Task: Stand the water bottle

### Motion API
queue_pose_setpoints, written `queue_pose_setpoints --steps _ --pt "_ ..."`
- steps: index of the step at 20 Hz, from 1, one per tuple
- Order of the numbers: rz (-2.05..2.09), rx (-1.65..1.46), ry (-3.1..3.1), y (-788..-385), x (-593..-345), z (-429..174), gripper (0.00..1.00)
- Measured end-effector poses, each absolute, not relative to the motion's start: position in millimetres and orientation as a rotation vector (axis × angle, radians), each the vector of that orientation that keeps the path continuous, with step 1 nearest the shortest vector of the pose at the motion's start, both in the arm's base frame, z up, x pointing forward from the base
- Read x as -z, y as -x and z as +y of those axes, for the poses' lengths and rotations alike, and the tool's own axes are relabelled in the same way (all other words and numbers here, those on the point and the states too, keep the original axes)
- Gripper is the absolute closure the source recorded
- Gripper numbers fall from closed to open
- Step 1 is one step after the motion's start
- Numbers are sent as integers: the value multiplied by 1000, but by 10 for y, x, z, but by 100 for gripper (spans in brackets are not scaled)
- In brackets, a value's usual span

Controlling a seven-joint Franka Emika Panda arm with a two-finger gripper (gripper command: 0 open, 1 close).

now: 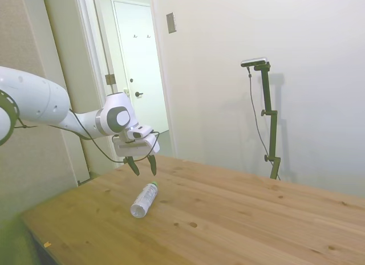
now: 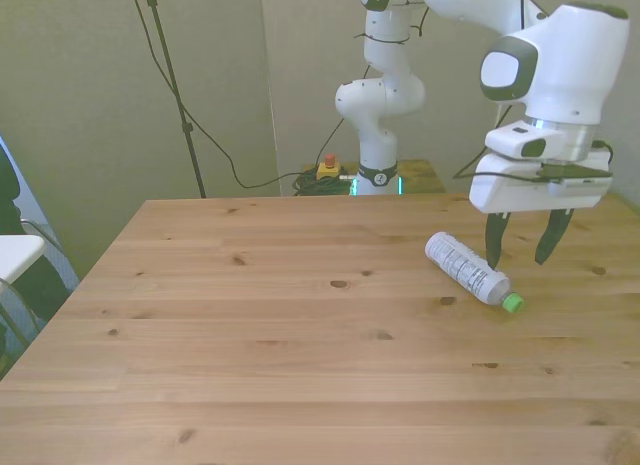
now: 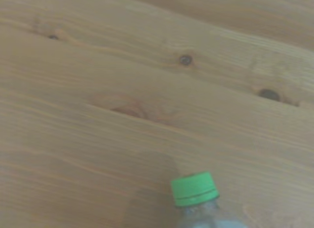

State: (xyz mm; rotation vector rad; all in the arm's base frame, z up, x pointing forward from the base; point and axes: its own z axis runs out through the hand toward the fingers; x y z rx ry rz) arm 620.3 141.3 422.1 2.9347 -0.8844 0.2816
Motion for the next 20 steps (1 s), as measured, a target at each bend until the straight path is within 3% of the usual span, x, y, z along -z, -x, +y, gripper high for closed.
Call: queue_pose_setpoints --steps 4,9,10,20 --pt "-880 -257 -2906 -6339 -3916 1454 0" --pt "-883 -252 -2878 -6437 -3741 1448 0" --pt "-883 -250 -2876 -6443 -3722 1453 100" --pt "-934 -250 -2847 -6492 -3672 1331 100"
